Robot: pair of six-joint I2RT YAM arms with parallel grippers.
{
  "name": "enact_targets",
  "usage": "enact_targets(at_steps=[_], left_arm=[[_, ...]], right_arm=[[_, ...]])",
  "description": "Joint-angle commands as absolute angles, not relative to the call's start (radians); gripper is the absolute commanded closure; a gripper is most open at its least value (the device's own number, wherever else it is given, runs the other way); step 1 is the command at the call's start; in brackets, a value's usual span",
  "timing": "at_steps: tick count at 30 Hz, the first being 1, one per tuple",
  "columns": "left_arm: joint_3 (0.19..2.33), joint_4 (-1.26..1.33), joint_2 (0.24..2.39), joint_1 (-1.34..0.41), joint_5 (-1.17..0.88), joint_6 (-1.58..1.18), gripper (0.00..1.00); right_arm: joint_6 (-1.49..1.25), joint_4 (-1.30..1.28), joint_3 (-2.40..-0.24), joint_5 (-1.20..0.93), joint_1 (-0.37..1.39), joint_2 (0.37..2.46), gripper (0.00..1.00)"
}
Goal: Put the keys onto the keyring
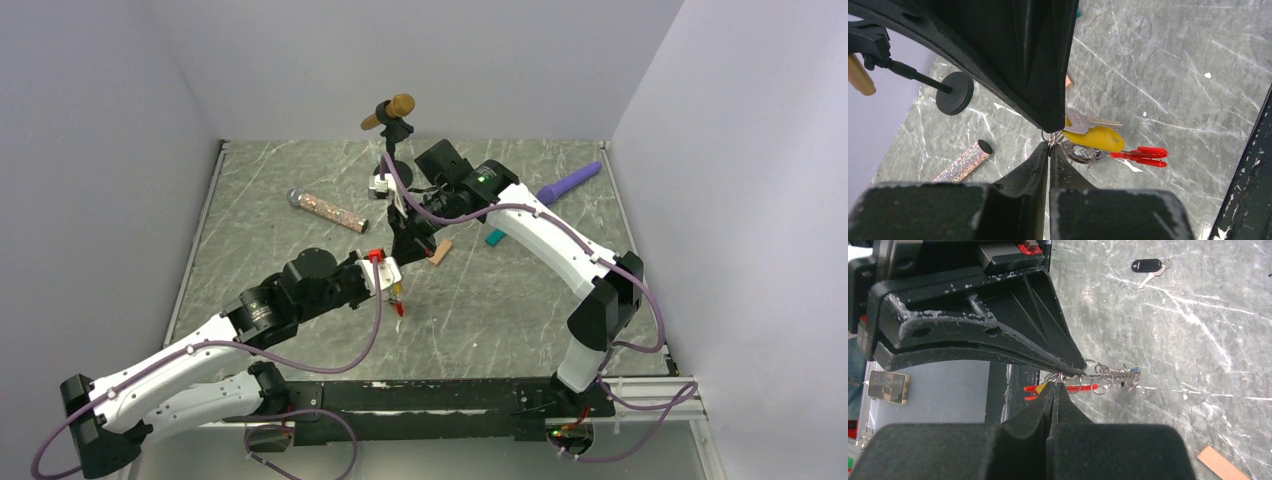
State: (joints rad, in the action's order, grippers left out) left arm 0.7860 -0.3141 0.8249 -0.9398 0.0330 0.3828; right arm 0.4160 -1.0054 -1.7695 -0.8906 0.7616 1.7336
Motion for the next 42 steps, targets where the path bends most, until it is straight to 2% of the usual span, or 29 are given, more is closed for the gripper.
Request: enact_targets(at_steps=[1,3,15,22,25,30,42], left_arm=[[0.784,-0.227,0.772,-0.948,0.064,0.372,0.87],[0.757,-0.204,0.744,-0.948,0.065,0.359,0.78],[0.590,-0.081,0.562,-0.943,0.063,0.305,0.45],[0.360,0.202,0.425,-0.896,0.002,0.234,0.55],[0.300,0.338,0.437,-0.873,-0.047,0.174,0.62],[0.264,0.498,0.507,-0.844,-0.138,0.106,0.66],[0.277,0.534,0.556,-0.827,-0.231,0.071,0.79]], right_arm=[[0.393,-0.945,-1.758,-0.934,0.767,1.713,1.00],[0.393,-0.940,-1.749,-0.936,0.763,1.702,1.00],[0.413,-0.945,-1.732,-0.960,0.753,1.668,1.00],[0.437,-0.957,-1.728,-0.987,0.750,1.653,1.00],[0.446,-0.960,-1.729,-0.998,0.750,1.651,1.00],[0.452,-0.965,-1.727,-1.006,0.748,1.646,1.00],[0.454,-0.965,-1.721,-1.018,0.742,1.641,1.00]])
